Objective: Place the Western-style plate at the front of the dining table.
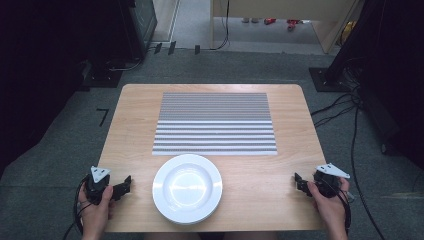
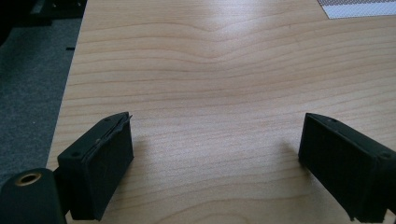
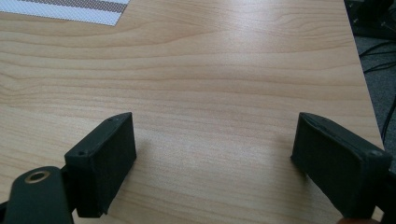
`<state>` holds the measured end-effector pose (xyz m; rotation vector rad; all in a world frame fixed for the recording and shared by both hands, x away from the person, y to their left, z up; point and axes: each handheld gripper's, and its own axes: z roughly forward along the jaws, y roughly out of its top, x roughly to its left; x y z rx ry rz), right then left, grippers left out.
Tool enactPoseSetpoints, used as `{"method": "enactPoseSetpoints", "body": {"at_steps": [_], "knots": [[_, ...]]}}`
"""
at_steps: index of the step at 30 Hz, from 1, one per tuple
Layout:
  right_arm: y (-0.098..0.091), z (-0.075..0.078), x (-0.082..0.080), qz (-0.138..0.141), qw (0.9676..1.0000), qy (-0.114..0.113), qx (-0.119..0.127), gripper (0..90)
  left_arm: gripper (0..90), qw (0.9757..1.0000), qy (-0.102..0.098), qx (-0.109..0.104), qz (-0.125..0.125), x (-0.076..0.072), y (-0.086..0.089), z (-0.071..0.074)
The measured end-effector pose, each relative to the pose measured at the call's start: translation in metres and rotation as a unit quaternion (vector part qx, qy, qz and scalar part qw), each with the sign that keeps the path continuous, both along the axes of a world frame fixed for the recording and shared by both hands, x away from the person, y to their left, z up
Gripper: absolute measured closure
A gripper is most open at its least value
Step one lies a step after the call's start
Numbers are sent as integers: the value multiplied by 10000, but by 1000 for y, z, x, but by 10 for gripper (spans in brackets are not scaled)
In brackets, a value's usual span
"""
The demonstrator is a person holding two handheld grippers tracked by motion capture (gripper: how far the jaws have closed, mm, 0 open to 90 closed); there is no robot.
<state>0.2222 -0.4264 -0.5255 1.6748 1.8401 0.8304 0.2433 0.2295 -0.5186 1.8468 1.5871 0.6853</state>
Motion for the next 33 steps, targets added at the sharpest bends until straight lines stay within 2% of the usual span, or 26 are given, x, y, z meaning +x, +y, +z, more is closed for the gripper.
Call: {"method": "enactPoseSetpoints", "body": {"at_steps": [8, 10, 12, 15, 18, 24, 30, 33], "knots": [[1, 0, 0, -23, 10000, 10, -5, 130, 102, 10000, 40, 9, 69, -1, 0, 1], [2, 2, 1, -23, 9999, 93, 98, 133, 102, 9998, 70, 8, 206, -1, 2, 2], [3, 4, 2, -20, 9995, 52, 302, 132, 102, 9996, -5, -97, 278, -2, 5, 4], [6, 9, 2, -44, 9995, -88, 287, 132, 102, 9991, -84, -274, 299, -4, 6, 6], [9, 12, 1, -40, 9994, -172, 287, 132, 103, 9992, -100, -276, 283, -5, 4, 7], [20, 21, -3, -31, 9985, -375, 396, 140, 102, 9989, -279, -356, 137, -13, -7, 18], [30, 25, -4, 46, 9978, -469, 469, 140, 102, 9979, -374, -530, 14, -20, -17, 24], [42, 29, -5, 188, 9971, -542, 505, 132, 103, 9969, -424, -659, -19, -22, -22, 26]]}}
